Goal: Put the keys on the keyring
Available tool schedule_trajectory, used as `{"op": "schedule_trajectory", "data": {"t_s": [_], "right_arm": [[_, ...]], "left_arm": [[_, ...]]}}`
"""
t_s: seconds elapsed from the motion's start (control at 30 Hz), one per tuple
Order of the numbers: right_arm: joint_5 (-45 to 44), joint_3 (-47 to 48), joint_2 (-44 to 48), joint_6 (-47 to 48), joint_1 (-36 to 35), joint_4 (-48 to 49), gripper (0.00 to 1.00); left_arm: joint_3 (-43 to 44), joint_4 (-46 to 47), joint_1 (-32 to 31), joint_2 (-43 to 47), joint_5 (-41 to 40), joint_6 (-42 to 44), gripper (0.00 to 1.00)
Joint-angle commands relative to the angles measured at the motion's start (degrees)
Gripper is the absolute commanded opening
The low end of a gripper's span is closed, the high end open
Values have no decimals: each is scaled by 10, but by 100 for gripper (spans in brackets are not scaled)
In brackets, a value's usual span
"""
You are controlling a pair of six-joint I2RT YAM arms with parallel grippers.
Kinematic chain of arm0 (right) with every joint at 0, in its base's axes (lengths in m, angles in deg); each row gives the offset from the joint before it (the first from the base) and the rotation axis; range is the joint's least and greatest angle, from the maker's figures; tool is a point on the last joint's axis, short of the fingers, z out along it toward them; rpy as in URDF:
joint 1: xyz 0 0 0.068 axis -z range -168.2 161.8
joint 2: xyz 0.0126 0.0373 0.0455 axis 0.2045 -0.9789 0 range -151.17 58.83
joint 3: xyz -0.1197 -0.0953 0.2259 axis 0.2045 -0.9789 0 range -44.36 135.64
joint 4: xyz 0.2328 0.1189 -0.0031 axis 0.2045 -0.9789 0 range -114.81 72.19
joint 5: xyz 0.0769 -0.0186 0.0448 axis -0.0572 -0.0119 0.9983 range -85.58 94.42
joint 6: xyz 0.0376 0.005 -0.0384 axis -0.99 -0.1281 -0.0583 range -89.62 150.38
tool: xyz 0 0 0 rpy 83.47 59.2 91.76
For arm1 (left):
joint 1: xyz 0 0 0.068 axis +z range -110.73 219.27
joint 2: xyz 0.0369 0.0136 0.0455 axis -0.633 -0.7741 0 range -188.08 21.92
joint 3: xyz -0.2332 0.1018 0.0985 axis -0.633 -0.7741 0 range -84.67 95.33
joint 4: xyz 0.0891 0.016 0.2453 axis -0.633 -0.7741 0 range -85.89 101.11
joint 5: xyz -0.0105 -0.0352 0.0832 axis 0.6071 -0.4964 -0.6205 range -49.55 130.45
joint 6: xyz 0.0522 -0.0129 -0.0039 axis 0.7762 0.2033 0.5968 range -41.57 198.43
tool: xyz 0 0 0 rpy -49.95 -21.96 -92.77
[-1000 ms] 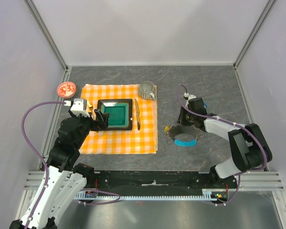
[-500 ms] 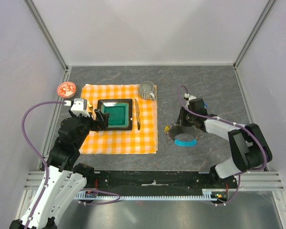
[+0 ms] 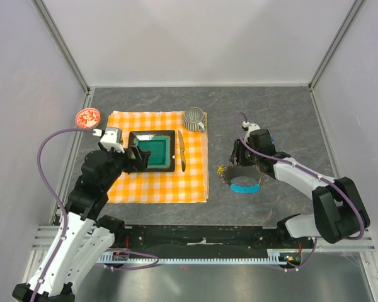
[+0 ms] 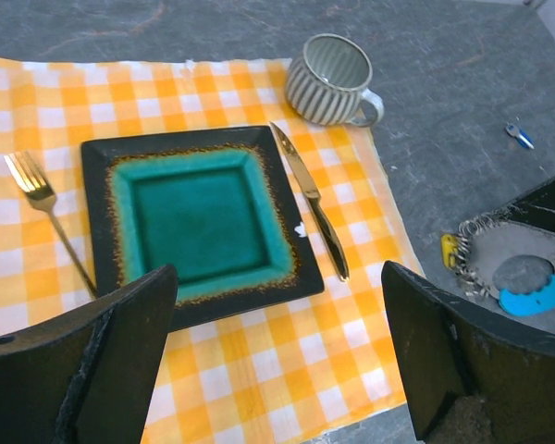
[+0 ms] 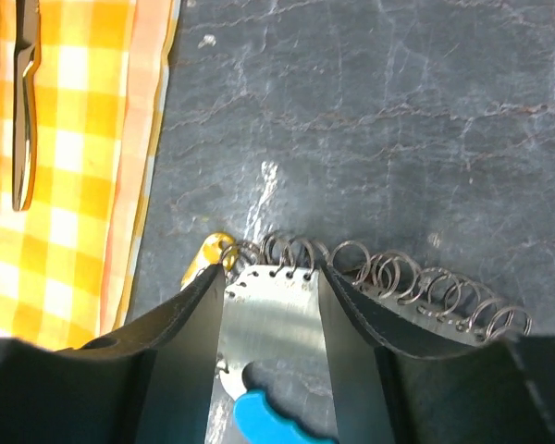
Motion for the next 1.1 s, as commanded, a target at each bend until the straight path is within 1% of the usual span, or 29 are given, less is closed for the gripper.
{"op": "schedule_trajectory", "data": {"t_s": [0.0,0.07,0.1,0.17,0.2,0.3,0.43,0.53,0.67,0.77,0.83,0.87,0.9,0.93,0.97,1.0,1.03,1.07], "right_arm": [[-30,-5,46,-16,-22,-84,59],[-26,-19,81,-28,-27,-113,63],[-27,-24,94,-33,-33,-141,67],[-21,-35,128,-50,-35,-179,70],[-18,-38,138,-56,-38,-189,73],[-17,-63,165,-80,-40,-208,77],[0,-100,168,-102,-50,-206,78],[13,-126,160,-124,-79,-188,79],[43,-142,150,-156,-113,-139,79],[82,-142,153,-174,-129,-110,79],[84,-124,171,-165,-130,-112,79],[64,-114,185,-159,-130,-133,79],[34,-101,216,-153,-130,-151,79],[-67,-72,232,-145,-129,-172,79],[-117,-57,247,-129,-130,-214,79],[-173,-44,275,-119,-130,-231,79],[-218,-20,287,-114,-130,-245,79],[-295,-11,300,-105,-130,-264,79]], "left_arm": [[12,18,2,-29,72,5,97],[15,16,3,-37,90,5,97],[17,16,3,-42,93,5,97],[18,16,3,-45,104,5,98],[19,17,3,-47,107,4,98],[21,16,3,-57,129,3,98],[22,17,2,-63,158,-11,98],[21,16,-1,-65,174,-27,98],[16,12,-9,-74,180,-60,98],[13,17,-35,-94,169,-94,97],[16,21,-84,-110,143,-112,97],[19,28,-108,-132,97,-117,96],[21,32,-163,-144,67,-126,96],[31,38,-192,-162,34,-132,96],[36,53,-219,-180,-35,-138,95],[44,61,-266,-223,-66,-154,94],[62,70,-284,-246,-91,-163,93],[70,83,-298,-269,-130,-170,92]]}}
